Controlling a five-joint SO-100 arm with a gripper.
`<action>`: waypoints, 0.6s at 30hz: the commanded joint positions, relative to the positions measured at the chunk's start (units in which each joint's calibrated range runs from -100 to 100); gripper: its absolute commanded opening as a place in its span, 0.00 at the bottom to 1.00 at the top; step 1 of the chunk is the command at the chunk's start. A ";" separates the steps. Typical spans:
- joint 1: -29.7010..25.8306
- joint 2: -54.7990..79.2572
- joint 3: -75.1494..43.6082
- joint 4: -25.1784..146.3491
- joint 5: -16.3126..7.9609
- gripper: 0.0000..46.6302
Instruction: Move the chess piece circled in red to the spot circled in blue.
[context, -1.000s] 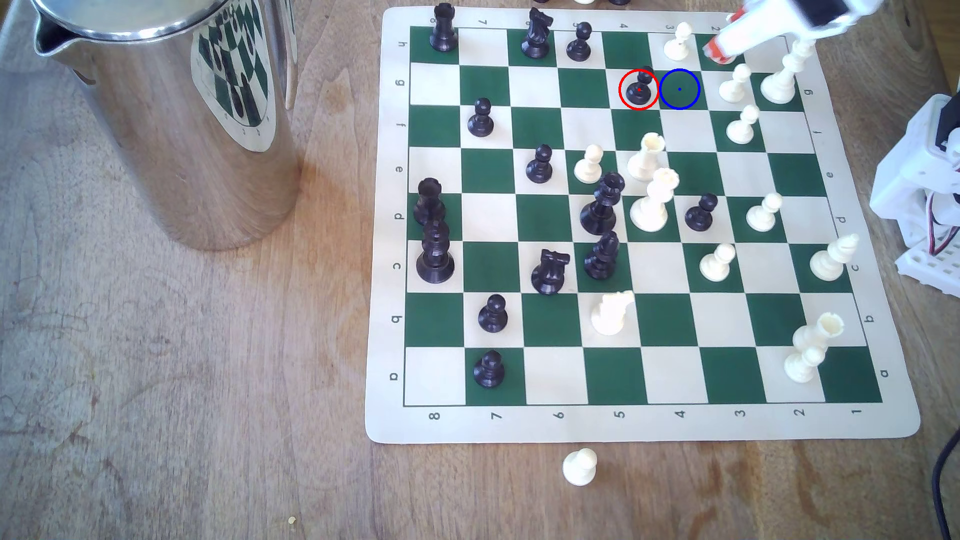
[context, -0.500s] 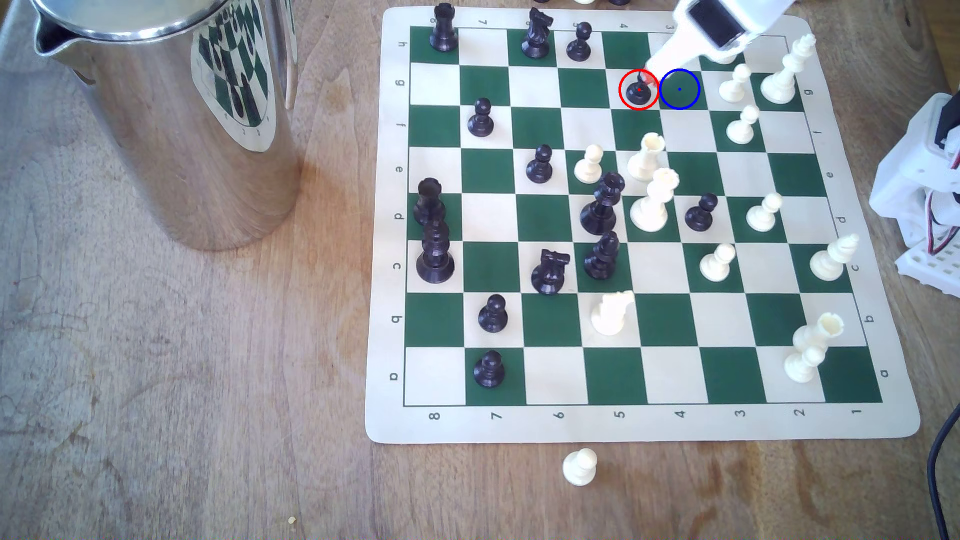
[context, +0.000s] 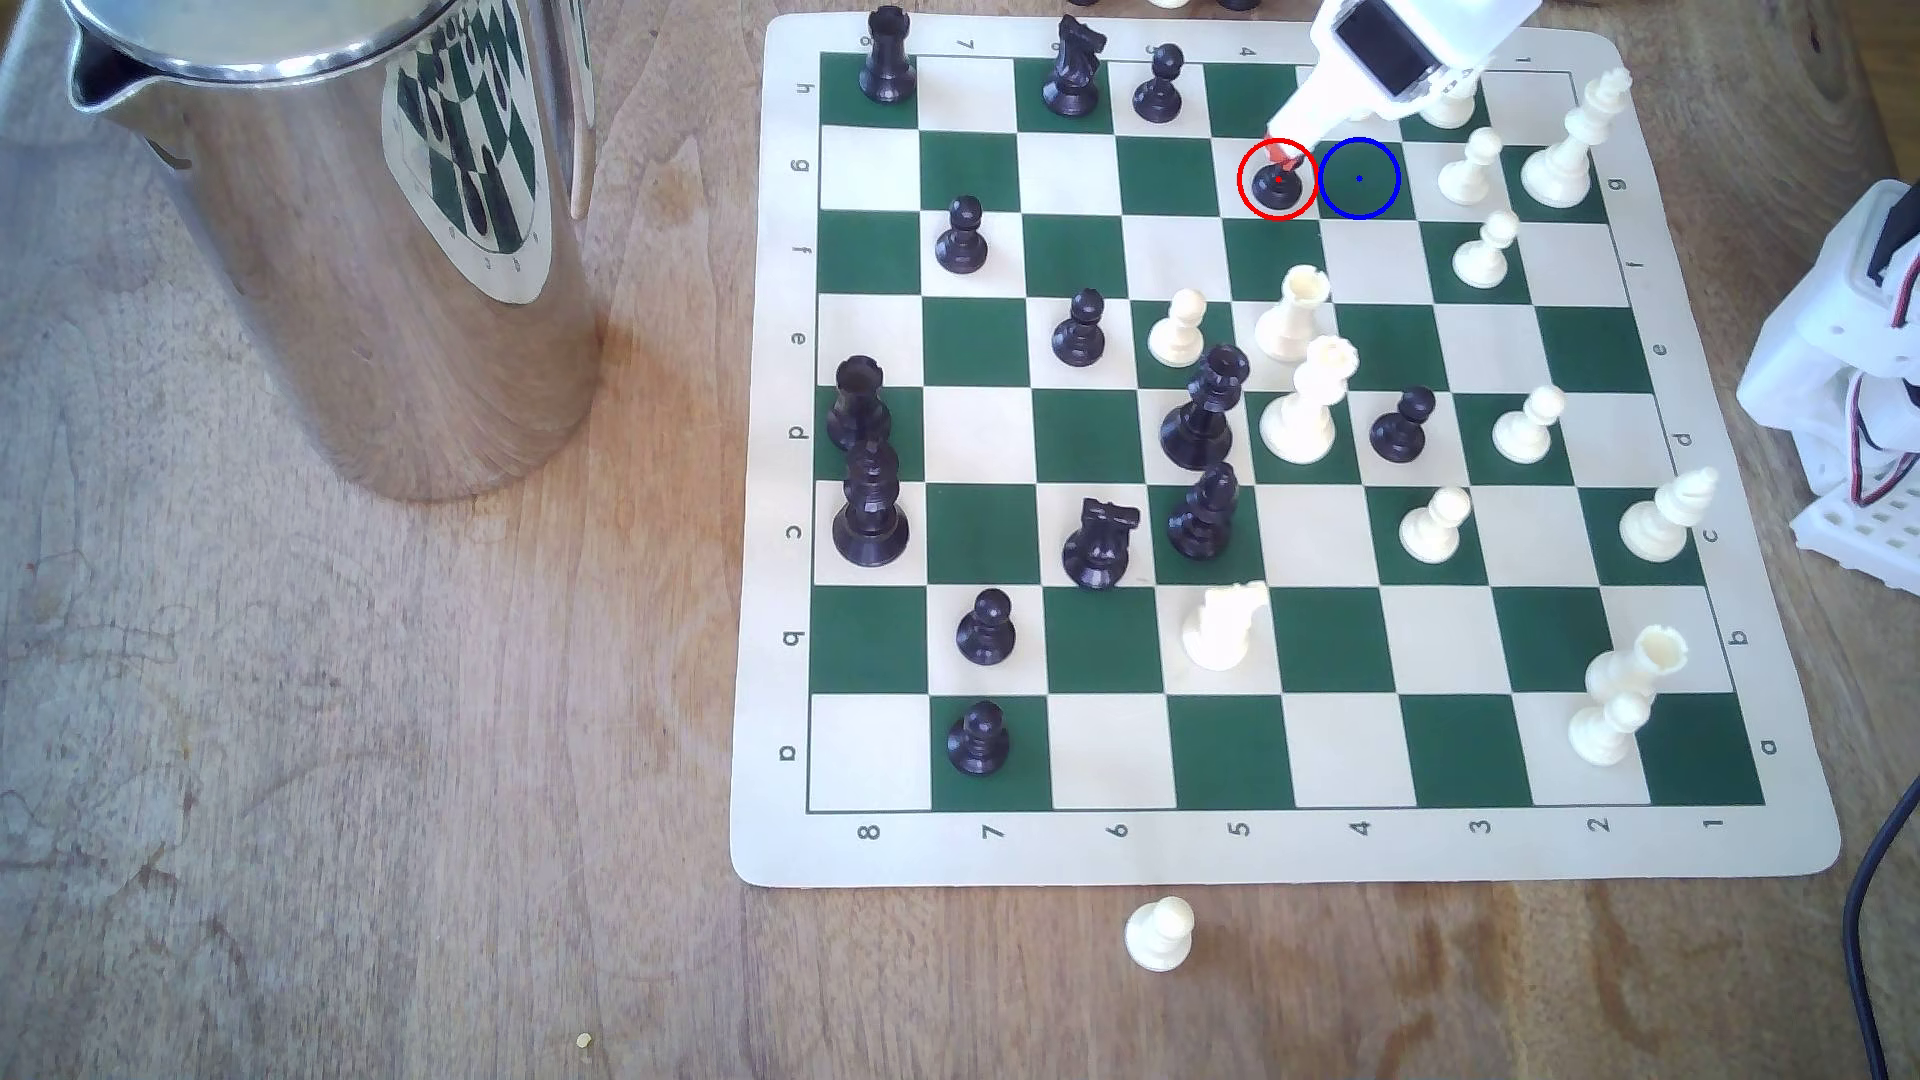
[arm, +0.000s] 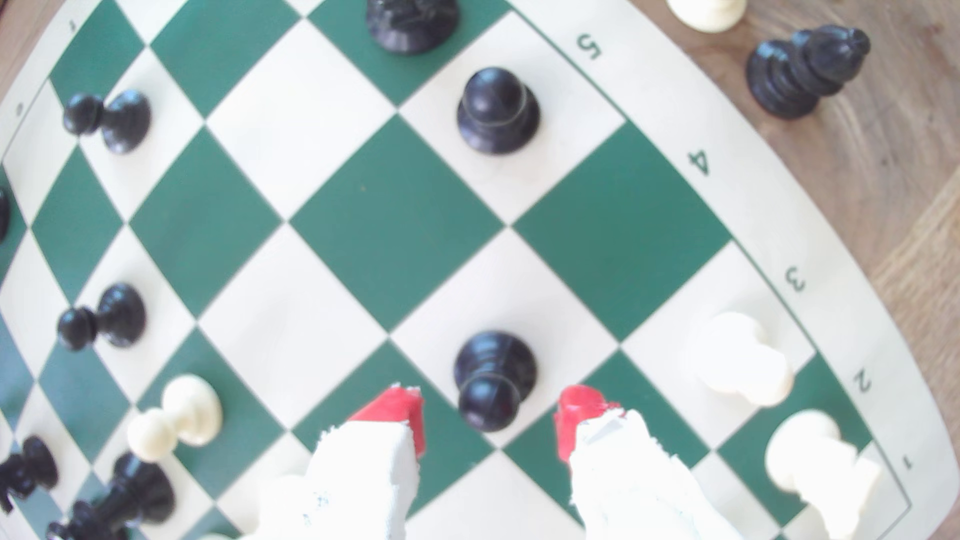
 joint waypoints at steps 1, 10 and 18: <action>0.07 1.02 0.43 -2.82 0.29 0.31; -0.47 1.78 -0.11 -4.21 0.15 0.33; -0.63 1.95 0.43 -4.95 0.29 0.30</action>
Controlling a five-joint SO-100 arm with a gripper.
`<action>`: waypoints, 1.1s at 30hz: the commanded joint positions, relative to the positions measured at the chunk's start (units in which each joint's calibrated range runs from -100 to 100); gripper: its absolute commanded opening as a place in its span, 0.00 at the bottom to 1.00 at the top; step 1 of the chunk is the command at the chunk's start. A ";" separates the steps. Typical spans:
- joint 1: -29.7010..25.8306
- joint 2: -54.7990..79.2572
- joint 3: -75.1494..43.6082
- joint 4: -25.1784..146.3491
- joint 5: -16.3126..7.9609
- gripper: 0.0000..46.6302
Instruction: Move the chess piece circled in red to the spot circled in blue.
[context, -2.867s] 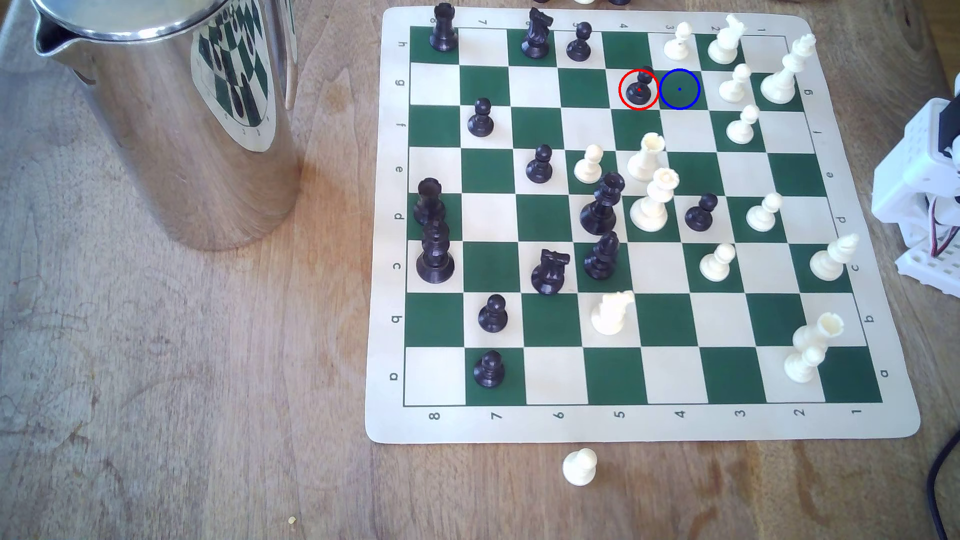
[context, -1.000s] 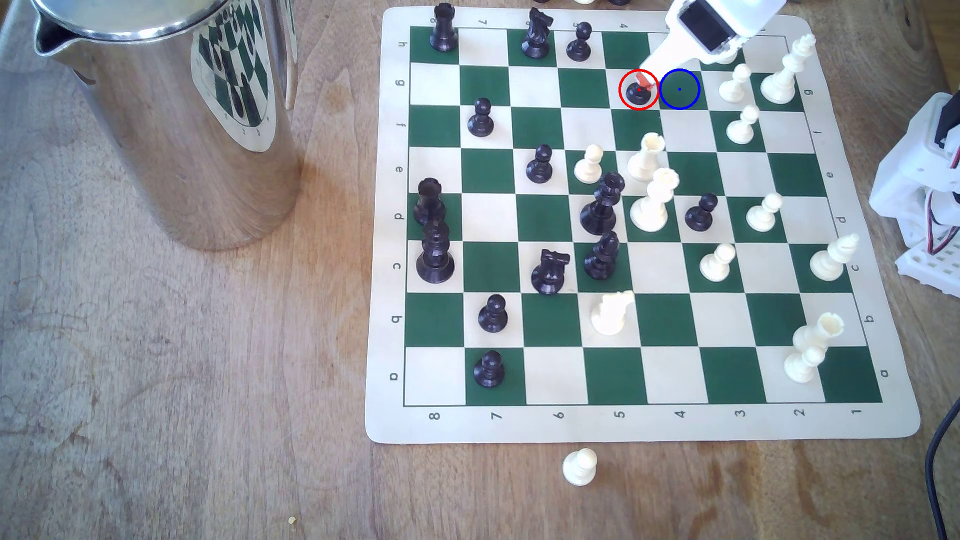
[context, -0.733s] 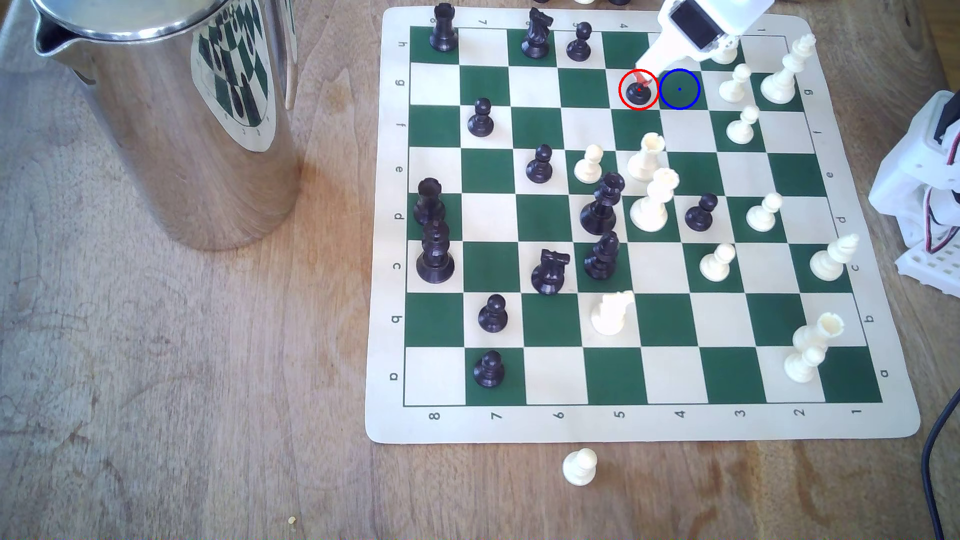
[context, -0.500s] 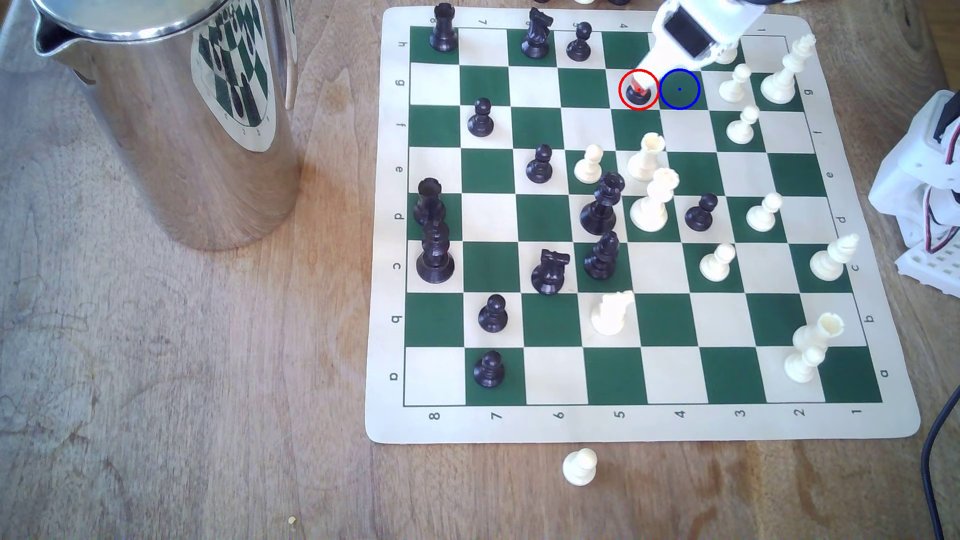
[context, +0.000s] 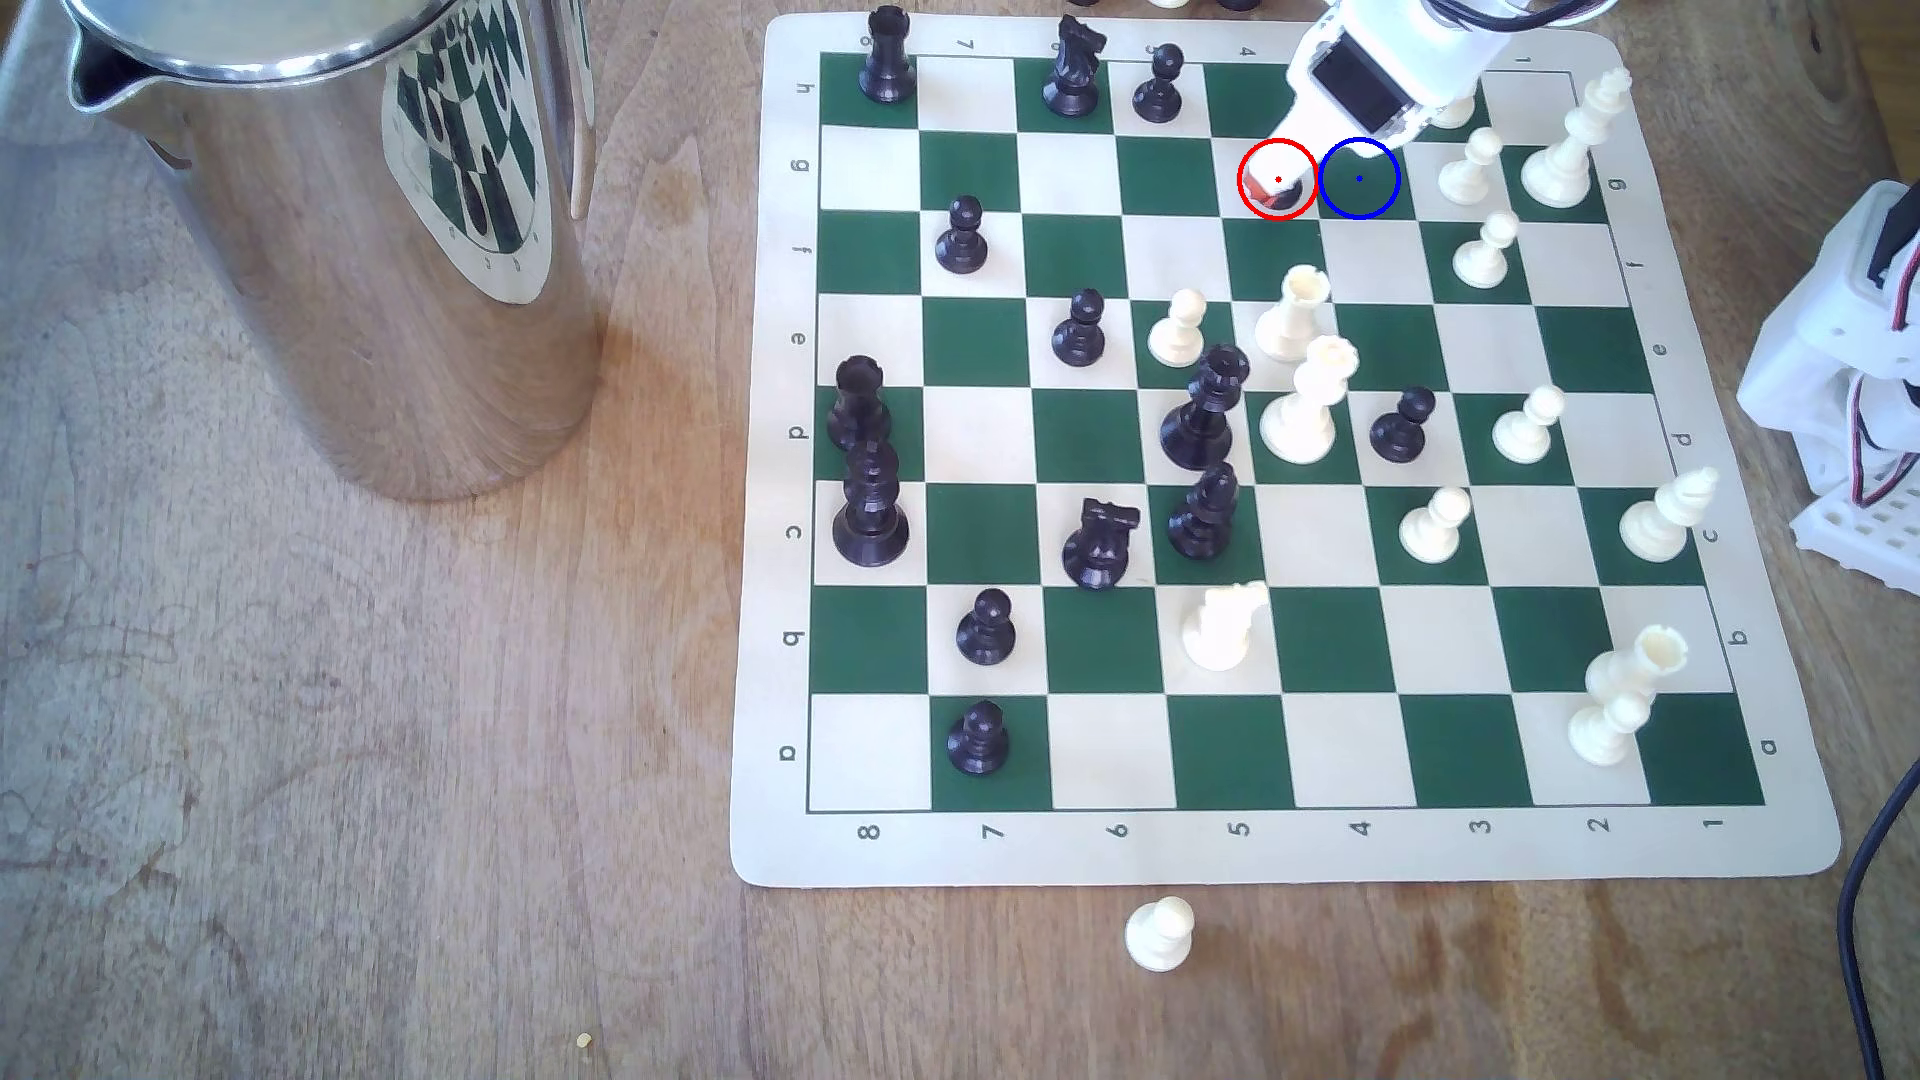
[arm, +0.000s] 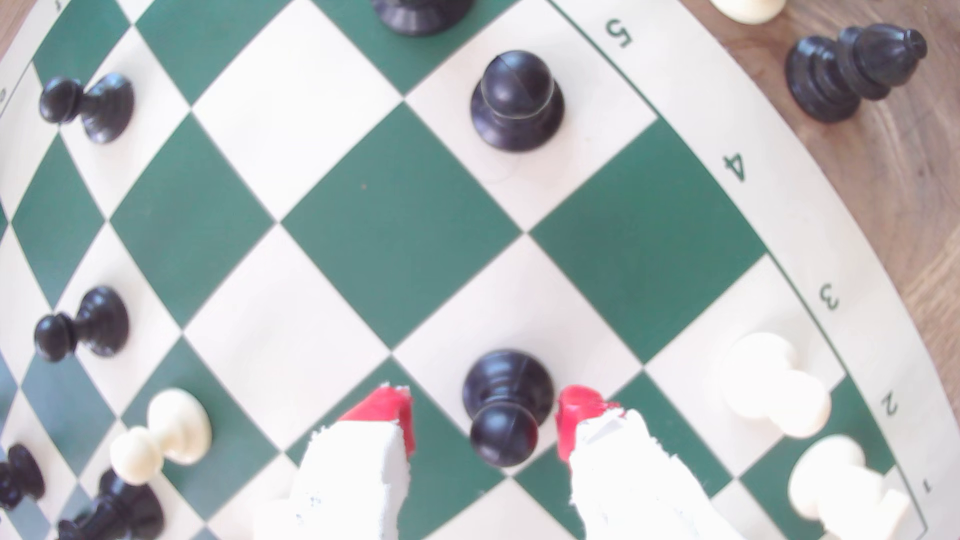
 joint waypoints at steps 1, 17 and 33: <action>0.03 -1.06 -0.84 -0.65 0.24 0.29; -0.59 -0.13 -0.20 -1.79 0.00 0.01; 0.50 -16.00 3.06 -0.32 -0.44 0.01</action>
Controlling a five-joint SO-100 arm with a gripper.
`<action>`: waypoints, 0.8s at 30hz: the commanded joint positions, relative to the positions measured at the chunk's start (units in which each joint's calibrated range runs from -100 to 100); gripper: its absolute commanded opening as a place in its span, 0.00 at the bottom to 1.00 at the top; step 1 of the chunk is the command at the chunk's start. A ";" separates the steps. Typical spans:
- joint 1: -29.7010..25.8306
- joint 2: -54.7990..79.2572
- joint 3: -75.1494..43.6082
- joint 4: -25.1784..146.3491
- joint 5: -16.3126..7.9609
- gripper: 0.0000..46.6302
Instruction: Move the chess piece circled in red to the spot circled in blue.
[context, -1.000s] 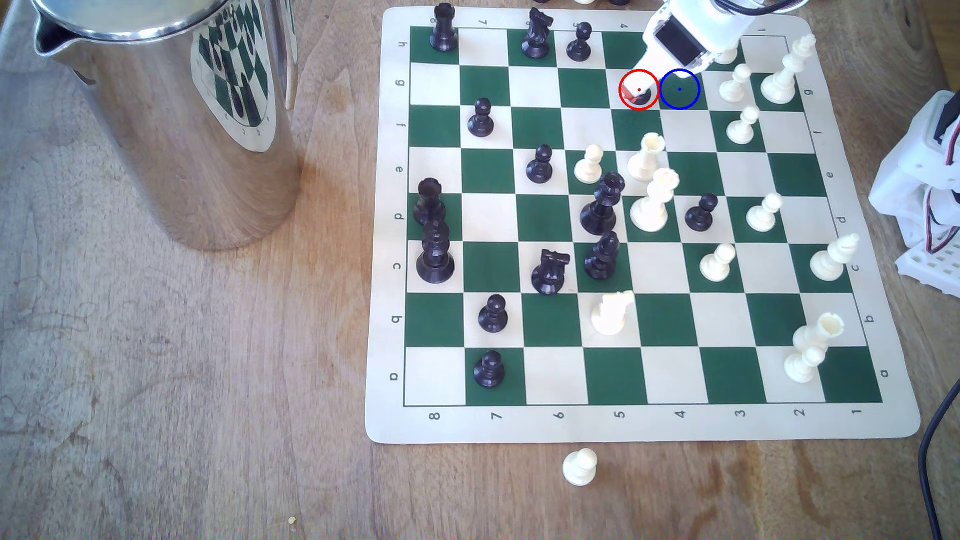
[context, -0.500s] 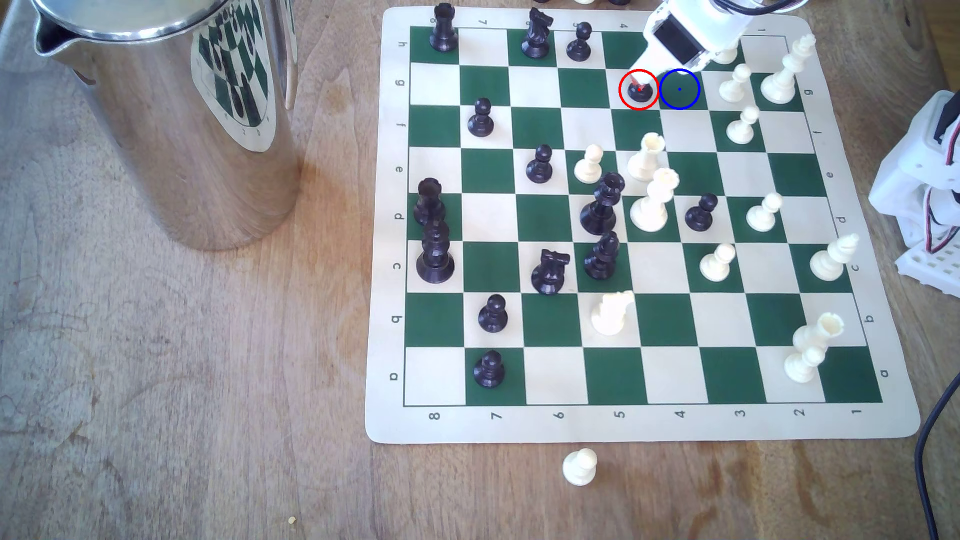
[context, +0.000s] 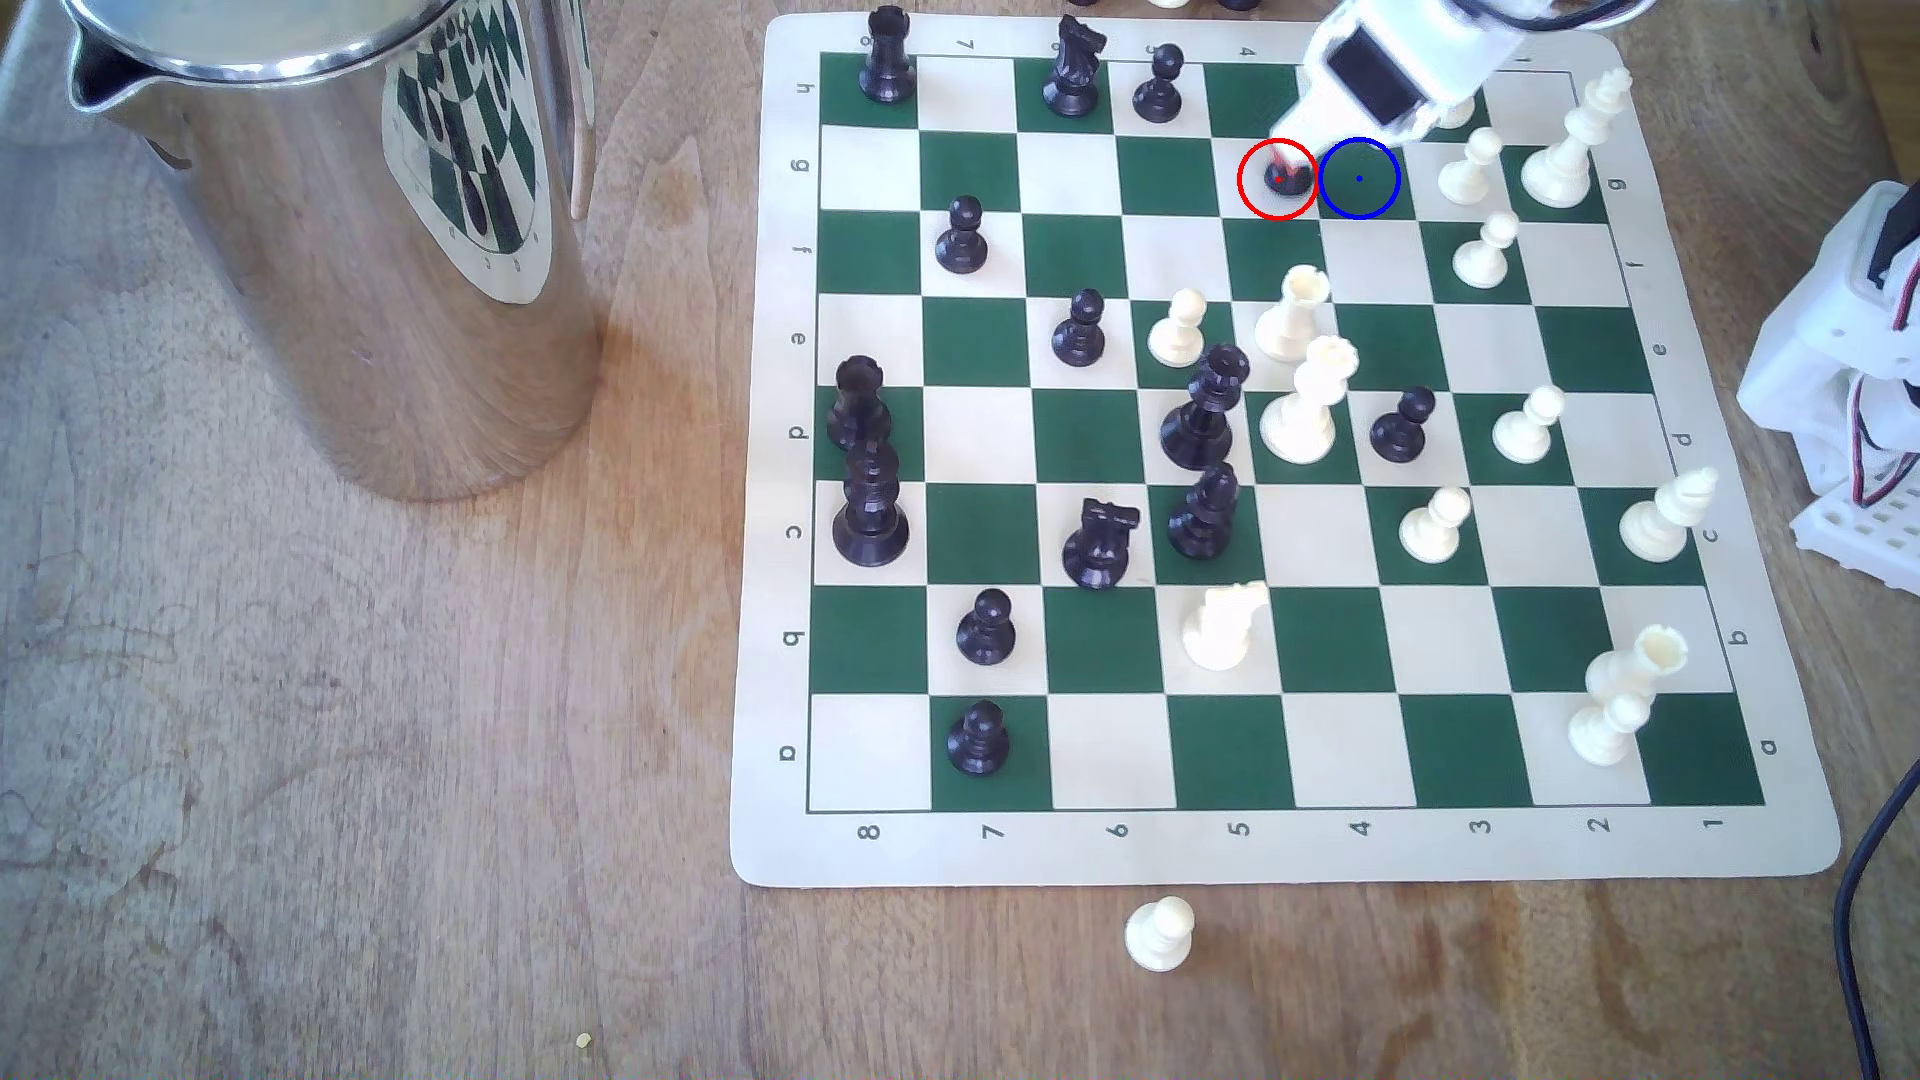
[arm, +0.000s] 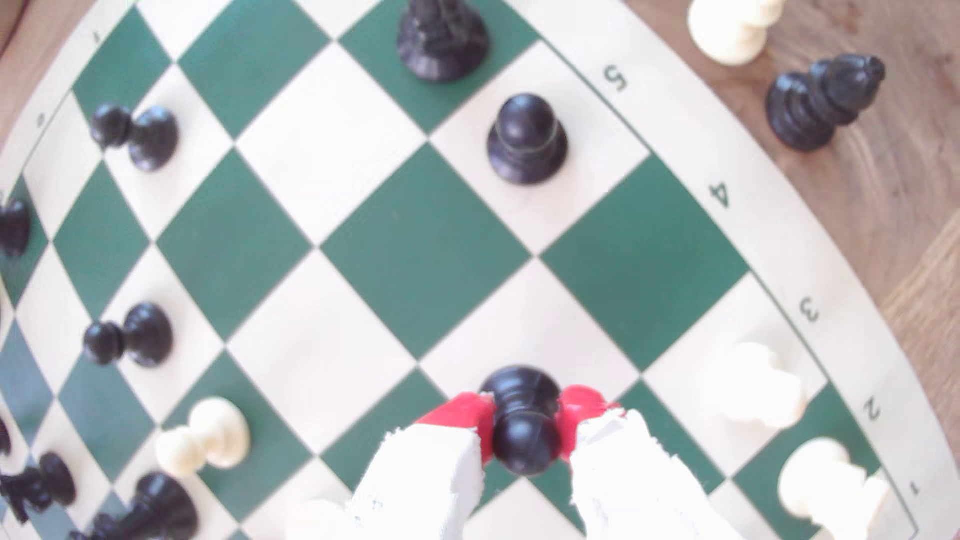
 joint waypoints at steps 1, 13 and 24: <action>0.95 -8.98 -0.82 1.53 0.15 0.01; 4.86 -12.46 4.53 3.33 2.74 0.01; 5.65 -9.99 7.43 2.92 4.10 0.01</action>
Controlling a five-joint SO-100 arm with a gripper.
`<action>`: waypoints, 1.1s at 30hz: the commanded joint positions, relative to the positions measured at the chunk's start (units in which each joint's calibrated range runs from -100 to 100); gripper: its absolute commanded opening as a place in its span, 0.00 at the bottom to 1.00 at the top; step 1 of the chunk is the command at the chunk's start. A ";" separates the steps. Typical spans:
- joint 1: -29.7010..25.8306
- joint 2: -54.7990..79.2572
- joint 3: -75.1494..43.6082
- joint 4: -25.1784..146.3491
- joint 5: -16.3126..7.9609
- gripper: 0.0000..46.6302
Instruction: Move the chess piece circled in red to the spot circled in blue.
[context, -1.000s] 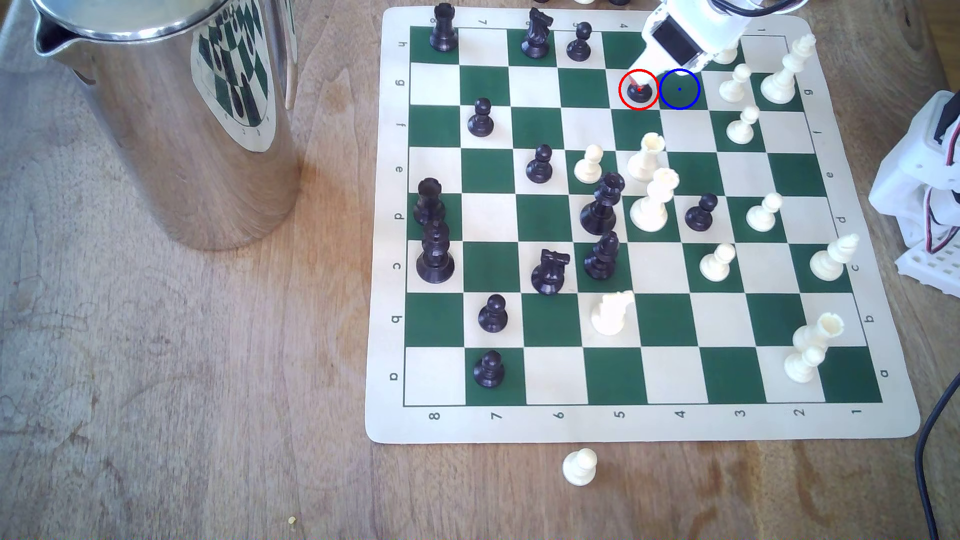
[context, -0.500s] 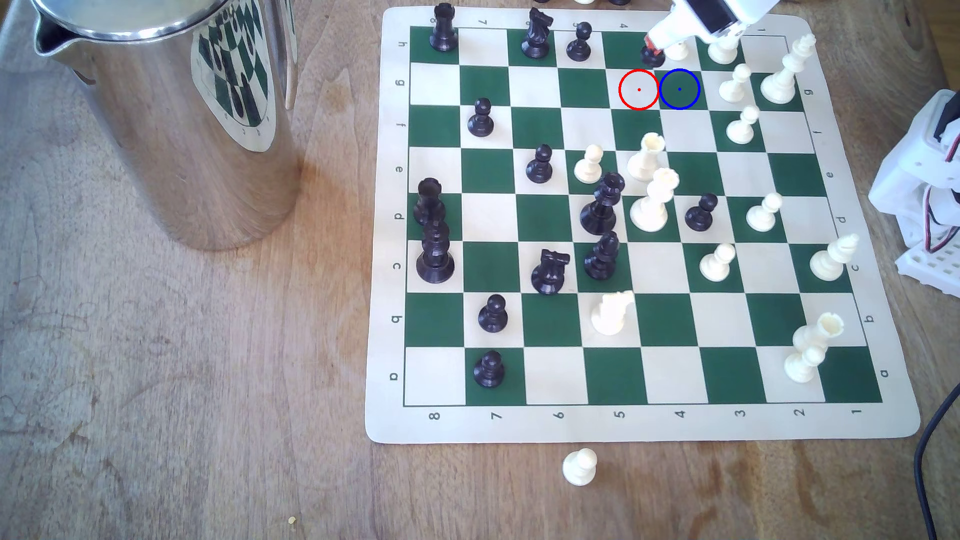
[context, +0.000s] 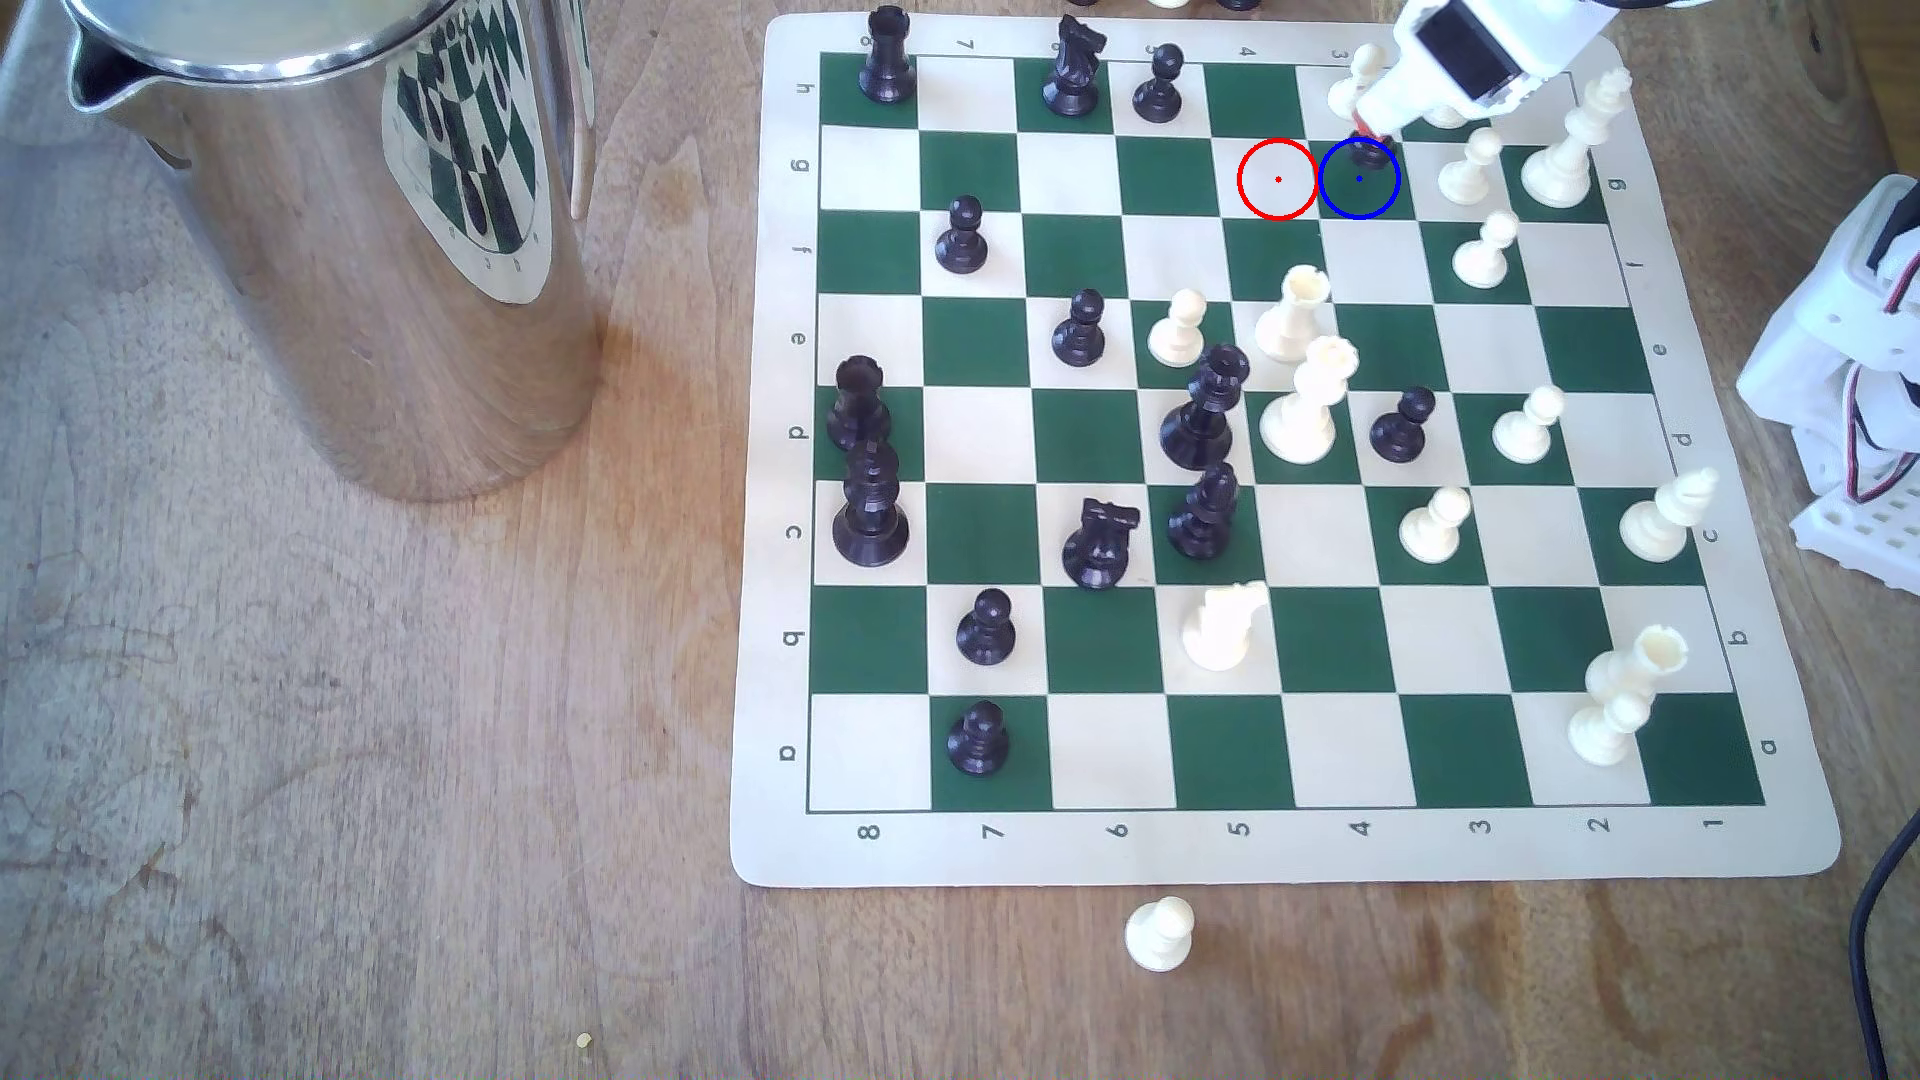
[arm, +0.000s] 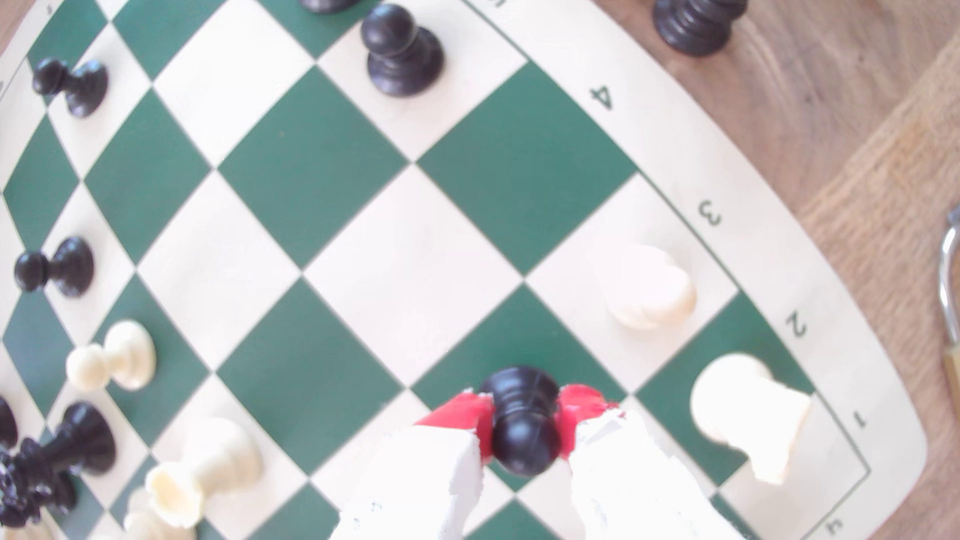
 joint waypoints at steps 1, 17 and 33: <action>0.72 -0.85 -0.80 -1.00 0.83 0.01; 0.72 4.50 0.20 -4.85 0.73 0.01; 0.80 5.09 0.29 -4.69 0.88 0.24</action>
